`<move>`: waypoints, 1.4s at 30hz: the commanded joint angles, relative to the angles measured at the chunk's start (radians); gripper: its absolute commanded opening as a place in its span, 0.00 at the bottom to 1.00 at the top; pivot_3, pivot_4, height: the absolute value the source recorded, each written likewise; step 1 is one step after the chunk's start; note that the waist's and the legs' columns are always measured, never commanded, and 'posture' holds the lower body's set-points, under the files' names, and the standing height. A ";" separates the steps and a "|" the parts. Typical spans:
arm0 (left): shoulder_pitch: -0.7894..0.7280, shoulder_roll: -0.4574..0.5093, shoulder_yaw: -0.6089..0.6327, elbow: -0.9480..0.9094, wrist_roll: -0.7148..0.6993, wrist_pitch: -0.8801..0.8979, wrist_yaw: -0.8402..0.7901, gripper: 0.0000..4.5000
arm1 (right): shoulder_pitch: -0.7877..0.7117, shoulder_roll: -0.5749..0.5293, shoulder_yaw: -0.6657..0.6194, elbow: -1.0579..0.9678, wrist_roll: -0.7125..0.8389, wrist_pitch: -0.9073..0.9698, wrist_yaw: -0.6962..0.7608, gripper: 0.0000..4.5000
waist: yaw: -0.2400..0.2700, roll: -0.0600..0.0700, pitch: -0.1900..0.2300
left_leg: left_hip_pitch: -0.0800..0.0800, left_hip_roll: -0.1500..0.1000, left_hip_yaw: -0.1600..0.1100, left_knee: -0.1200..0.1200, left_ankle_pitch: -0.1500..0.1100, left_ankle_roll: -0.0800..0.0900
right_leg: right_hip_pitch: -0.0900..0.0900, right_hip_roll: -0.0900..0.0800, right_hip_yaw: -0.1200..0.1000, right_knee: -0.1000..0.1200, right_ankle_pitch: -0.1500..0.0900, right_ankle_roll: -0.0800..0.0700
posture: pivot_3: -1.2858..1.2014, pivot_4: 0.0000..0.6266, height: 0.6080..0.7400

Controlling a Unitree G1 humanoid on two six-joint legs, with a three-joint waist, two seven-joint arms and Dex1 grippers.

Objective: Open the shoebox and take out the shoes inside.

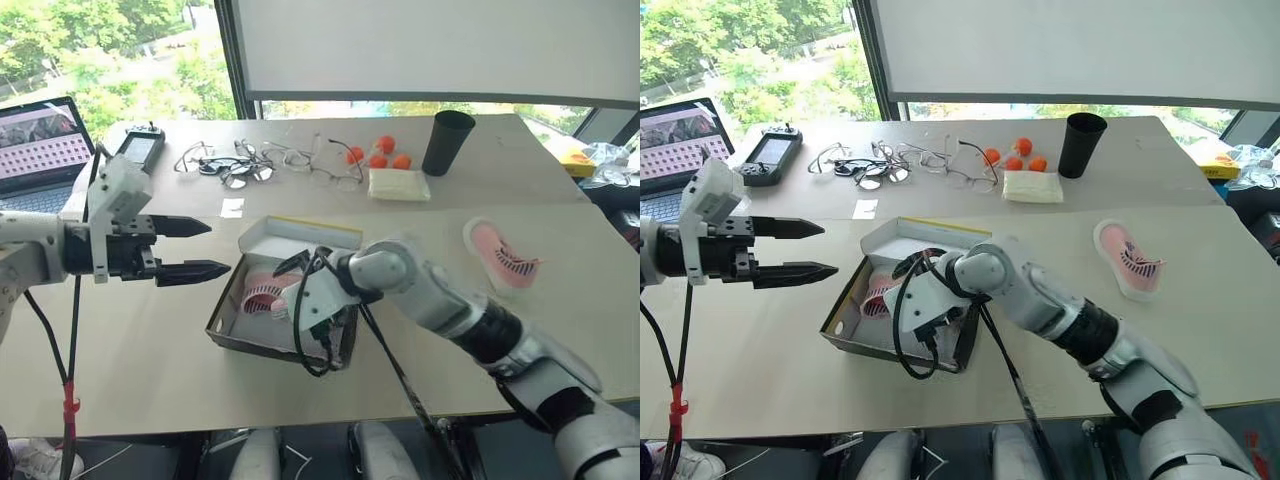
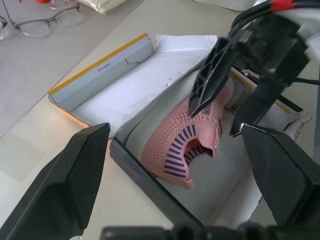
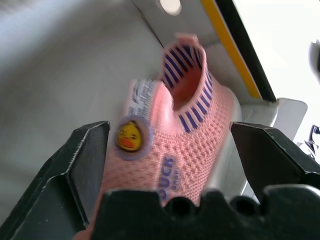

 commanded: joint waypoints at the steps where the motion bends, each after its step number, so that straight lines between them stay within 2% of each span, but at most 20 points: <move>1: -0.027 0.021 0.010 -0.009 -0.010 0.006 0.003 1.00 | 0.013 0.030 0.006 0.080 -0.077 -0.105 -0.063 1.00 | 0.000 -0.001 -0.001 | 0.000 0.000 0.000 0.000 0.000 0.000 | 0.000 0.000 0.000 0.000 0.000 0.000 | 0.52 0.24 1.00; 3: -0.031 0.020 0.007 -0.011 -0.011 0.008 0.007 1.00 | 0.022 0.040 0.002 0.104 -0.093 -0.133 -0.070 1.00 | -0.003 -0.003 -0.002 | 0.001 0.000 0.000 0.000 0.000 0.000 | 0.001 0.000 0.000 0.000 0.000 0.000 | 0.52 0.24 1.00; 6: -0.028 0.017 0.009 -0.018 -0.013 0.010 0.009 1.00 | 0.034 0.047 -0.008 0.114 -0.104 -0.153 -0.057 0.83 | -0.006 -0.005 -0.003 | 0.004 0.000 0.000 0.000 0.000 0.000 | 0.003 0.000 0.000 0.002 0.000 0.000 | 0.52 0.24 1.00; 10: -0.034 0.011 0.001 -0.017 -0.011 0.005 0.013 1.00 | 0.034 0.050 -0.021 0.114 -0.121 -0.180 -0.048 0.54 | -0.006 -0.005 -0.003 | 0.017 0.001 0.000 -0.001 0.000 0.000 | 0.015 0.001 0.000 0.001 -0.006 0.004 | 0.52 0.24 1.00; 17: -0.079 -0.010 -0.050 0.006 0.011 -0.025 0.007 1.00 | 0.005 0.035 -0.022 0.146 -0.210 -0.331 -0.088 0.00 | -0.003 -0.006 -0.004 | 0.018 0.002 0.000 -0.001 0.000 0.000 | 0.015 0.002 0.000 0.001 -0.006 0.004 | 0.52 0.24 1.00; 25: -0.150 -0.043 -0.127 0.062 0.054 -0.077 -0.010 1.00 | 0.001 0.021 -0.043 0.067 -0.269 -0.416 -0.096 0.00 | -0.003 -0.006 -0.004 | 0.016 0.001 0.000 -0.001 0.000 0.000 | 0.014 0.002 0.000 0.001 -0.006 0.004 | 0.52 0.24 1.00; 29: -0.210 -0.073 -0.181 0.112 0.088 -0.108 -0.026 1.00 | -0.029 0.001 -0.061 0.062 -0.295 -0.444 -0.088 0.00 | -0.005 -0.006 -0.003 | 0.012 -0.004 -0.015 -0.002 0.001 -0.001 | 0.017 -0.001 -0.011 0.001 -0.007 0.005 | 0.52 0.24 1.00; 32: -0.236 -0.089 -0.208 0.133 0.109 -0.127 -0.044 1.00 | -0.044 -0.003 -0.070 0.063 -0.314 -0.459 -0.089 0.00 | -0.023 -0.004 -0.002 | 0.007 -0.010 -0.040 -0.003 0.006 -0.009 | 0.021 -0.005 -0.030 0.001 -0.011 0.004 | 0.52 0.24 0.99; 35: -0.259 -0.107 -0.226 0.152 0.125 -0.140 -0.052 1.00 | -0.057 -0.010 -0.088 0.058 -0.323 -0.463 -0.081 0.00 | -0.034 -0.002 -0.001 | 0.009 -0.023 -0.077 -0.017 0.019 -0.028 | 0.034 -0.005 -0.041 0.003 -0.026 0.004 | 0.52 0.24 0.98; 37: -0.269 -0.116 -0.231 0.161 0.134 -0.148 -0.056 1.00 | -0.064 -0.024 -0.105 0.052 -0.327 -0.454 -0.073 0.00 | -0.047 0.003 0.002 | 0.009 -0.026 -0.098 -0.021 0.023 -0.032 | 0.038 -0.005 -0.057 0.007 -0.034 0.002 | 0.52 0.24 0.97; 40: -0.278 -0.127 -0.235 0.171 0.146 -0.157 -0.063 1.00 | -0.078 -0.045 -0.130 0.051 -0.323 -0.445 -0.062 0.00 | -0.055 0.004 0.003 | 0.009 -0.037 -0.134 -0.043 0.040 -0.042 | 0.045 -0.005 -0.070 0.012 -0.048 -0.001 | 0.52 0.24 0.96; 42: -0.286 -0.135 -0.240 0.182 0.157 -0.166 -0.067 1.00 | -0.089 -0.055 -0.147 0.058 -0.318 -0.448 -0.056 0.00 | -0.058 0.004 0.003 | 0.009 -0.040 -0.146 -0.048 0.046 -0.045 | 0.047 -0.008 -0.085 0.021 -0.055 -0.003 | 0.52 0.24 0.96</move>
